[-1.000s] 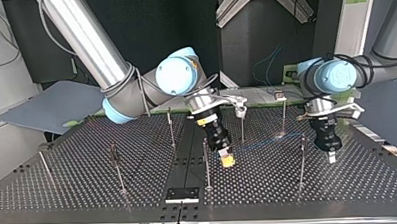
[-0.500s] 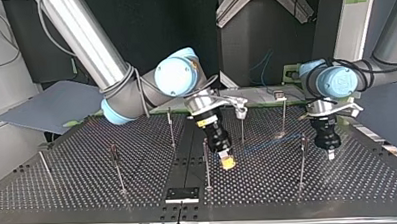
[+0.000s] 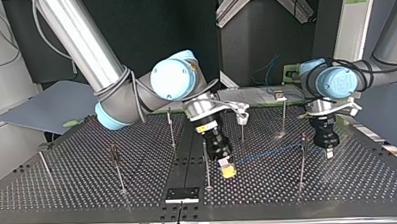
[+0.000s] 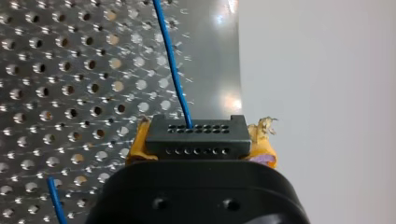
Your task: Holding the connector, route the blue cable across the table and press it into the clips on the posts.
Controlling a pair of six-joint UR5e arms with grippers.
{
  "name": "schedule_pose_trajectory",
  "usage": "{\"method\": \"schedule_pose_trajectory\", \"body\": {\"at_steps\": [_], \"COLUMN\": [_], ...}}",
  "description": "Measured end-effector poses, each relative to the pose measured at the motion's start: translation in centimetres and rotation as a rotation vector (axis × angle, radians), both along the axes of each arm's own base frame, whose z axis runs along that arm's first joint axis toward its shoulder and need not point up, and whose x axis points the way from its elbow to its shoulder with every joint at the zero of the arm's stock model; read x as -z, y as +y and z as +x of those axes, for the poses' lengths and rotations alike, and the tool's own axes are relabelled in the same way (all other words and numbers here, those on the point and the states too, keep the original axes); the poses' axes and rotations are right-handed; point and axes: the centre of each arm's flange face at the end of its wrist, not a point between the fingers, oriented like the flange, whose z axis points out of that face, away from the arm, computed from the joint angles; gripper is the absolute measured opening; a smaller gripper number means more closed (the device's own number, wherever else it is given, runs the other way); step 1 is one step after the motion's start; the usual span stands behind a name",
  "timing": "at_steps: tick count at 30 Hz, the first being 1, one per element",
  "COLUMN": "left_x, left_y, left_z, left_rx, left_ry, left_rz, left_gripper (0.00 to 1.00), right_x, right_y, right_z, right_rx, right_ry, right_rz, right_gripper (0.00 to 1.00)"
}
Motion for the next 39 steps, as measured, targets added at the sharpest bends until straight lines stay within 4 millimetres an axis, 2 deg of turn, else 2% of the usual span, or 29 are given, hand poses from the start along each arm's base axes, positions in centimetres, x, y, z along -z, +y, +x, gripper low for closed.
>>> {"method": "schedule_pose_trajectory", "body": {"at_steps": [6,14,16,23,28,29,30,32,33,34,35,36,37,39], "left_x": [-0.1,0.0,-0.1,-0.3,-0.2,-0.3,-0.4,-0.6,-0.7,-0.9,-1.2,-1.5,-1.8,-2.3], "left_y": [-0.1,0.3,0.4,0.6,0.6,0.5,0.3,0.0,-0.2,-0.4,-0.6,-0.9,-1.1,-1.7], "left_z": [0.0,-0.4,-0.6,-1.8,-3.3,-3.8,-4.1,-4.7,-5.0,-5.2,-5.5,-5.7,-5.9,-6.3], "left_rx": [0.003,-0.005,-0.014,-0.068,-0.090,-0.089,-0.088,-0.085,-0.083,-0.079,-0.072,-0.065,-0.057,-0.036], "left_ry": [-0.004,0.013,0.021,0.064,0.089,0.092,0.093,0.091,0.090,0.086,0.080,0.074,0.070,0.066], "left_rz": [-0.004,-0.034,-0.041,-0.069,-0.099,-0.108,-0.113,-0.122,-0.124,-0.128,-0.132,-0.134,-0.136,-0.138], "left_gripper": [0.00,0.00,0.00,0.00,0.00,0.14,0.14,0.35,0.35,0.57,0.73,0.73,0.99,0.99], "right_x": [-1.1,-1.0,-0.6,2.9,3.7,3.8,3.8,3.8,3.9,3.9,3.9,3.9,4.0,4.0], "right_y": [-0.3,0.4,0.5,0.9,1.1,1.1,1.1,1.1,1.1,1.1,1.1,1.1,1.1,1.0], "right_z": [-0.3,0.1,0.3,1.7,2.1,2.1,2.1,2.1,2.1,2.1,2.2,2.2,2.2,2.1], "right_rx": [0.005,-0.004,-0.005,-0.004,-0.003,-0.003,-0.003,-0.002,-0.002,-0.002,-0.002,-0.002,-0.002,0.002], "right_ry": [-0.004,0.005,0.011,0.062,0.072,0.073,0.073,0.073,0.073,0.073,0.072,0.072,0.072,0.072], "right_rz": [-0.002,0.006,0.011,0.044,0.051,0.052,0.052,0.052,0.053,0.053,0.054,0.054,0.055,0.058], "right_gripper": [0.00,0.00,0.00,0.00,0.00,0.00,0.00,0.00,0.00,0.00,0.00,0.00,0.00,0.00]}}
